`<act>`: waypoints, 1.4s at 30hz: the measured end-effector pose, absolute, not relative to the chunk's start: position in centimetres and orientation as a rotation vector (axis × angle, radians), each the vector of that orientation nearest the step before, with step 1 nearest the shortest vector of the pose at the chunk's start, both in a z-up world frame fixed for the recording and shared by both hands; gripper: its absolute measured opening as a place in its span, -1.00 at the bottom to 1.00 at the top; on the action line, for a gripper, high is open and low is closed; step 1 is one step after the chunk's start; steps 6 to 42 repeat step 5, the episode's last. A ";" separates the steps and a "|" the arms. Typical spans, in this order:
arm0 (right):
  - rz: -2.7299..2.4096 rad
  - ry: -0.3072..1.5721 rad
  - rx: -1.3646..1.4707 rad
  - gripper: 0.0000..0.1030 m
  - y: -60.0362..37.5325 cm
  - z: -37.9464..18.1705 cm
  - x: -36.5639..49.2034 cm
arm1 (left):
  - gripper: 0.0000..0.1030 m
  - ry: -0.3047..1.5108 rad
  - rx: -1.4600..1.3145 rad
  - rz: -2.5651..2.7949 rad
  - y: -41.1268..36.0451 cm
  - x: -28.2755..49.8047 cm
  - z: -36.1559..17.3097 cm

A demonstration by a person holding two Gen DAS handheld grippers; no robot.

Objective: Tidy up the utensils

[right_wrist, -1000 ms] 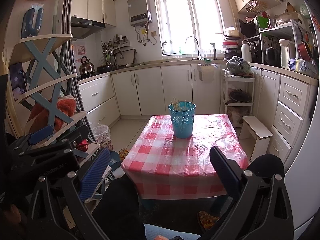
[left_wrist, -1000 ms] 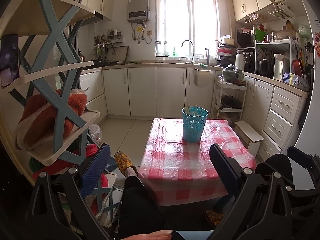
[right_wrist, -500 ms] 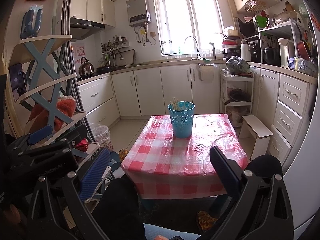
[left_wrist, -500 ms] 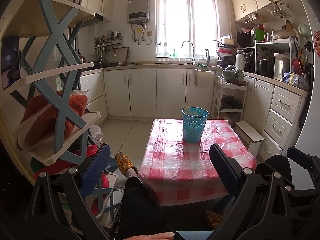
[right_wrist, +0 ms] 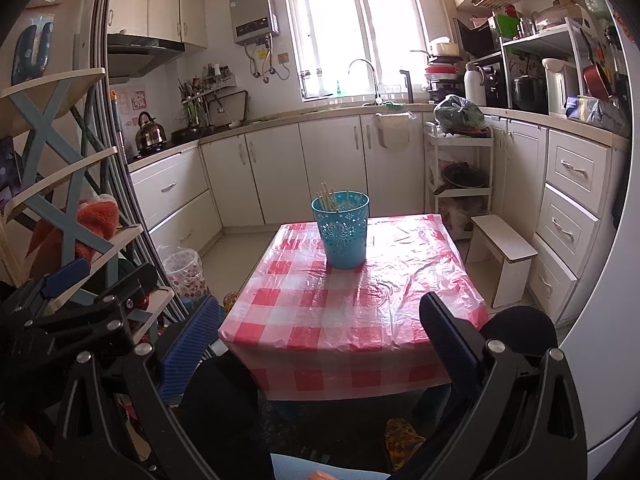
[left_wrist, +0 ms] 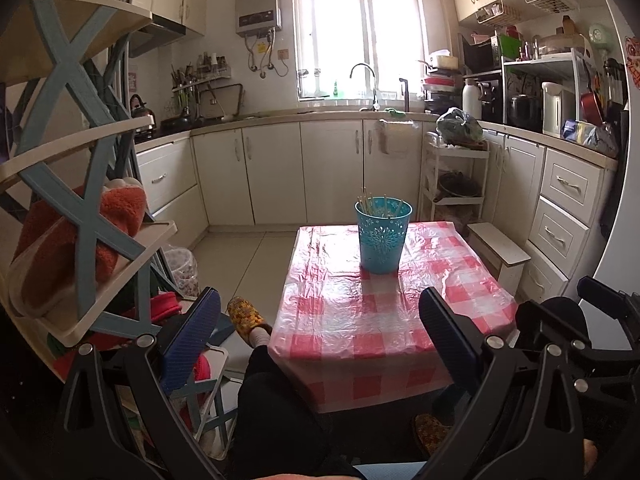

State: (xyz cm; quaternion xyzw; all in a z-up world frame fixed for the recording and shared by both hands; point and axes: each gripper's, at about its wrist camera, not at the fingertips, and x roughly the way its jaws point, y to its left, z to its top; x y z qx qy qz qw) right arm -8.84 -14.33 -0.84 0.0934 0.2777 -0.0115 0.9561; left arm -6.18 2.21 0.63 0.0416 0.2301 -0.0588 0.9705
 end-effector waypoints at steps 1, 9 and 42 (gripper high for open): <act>-0.029 0.570 0.188 0.86 -14.5 -1.0 -8.5 | 0.85 0.479 0.081 -0.121 2.1 -5.7 0.4; -0.050 0.592 0.184 0.86 -15.1 -1.7 -6.9 | 0.85 0.518 0.078 -0.108 1.7 -3.4 -0.3; -0.050 0.592 0.184 0.86 -15.1 -1.7 -6.9 | 0.85 0.518 0.078 -0.108 1.7 -3.4 -0.3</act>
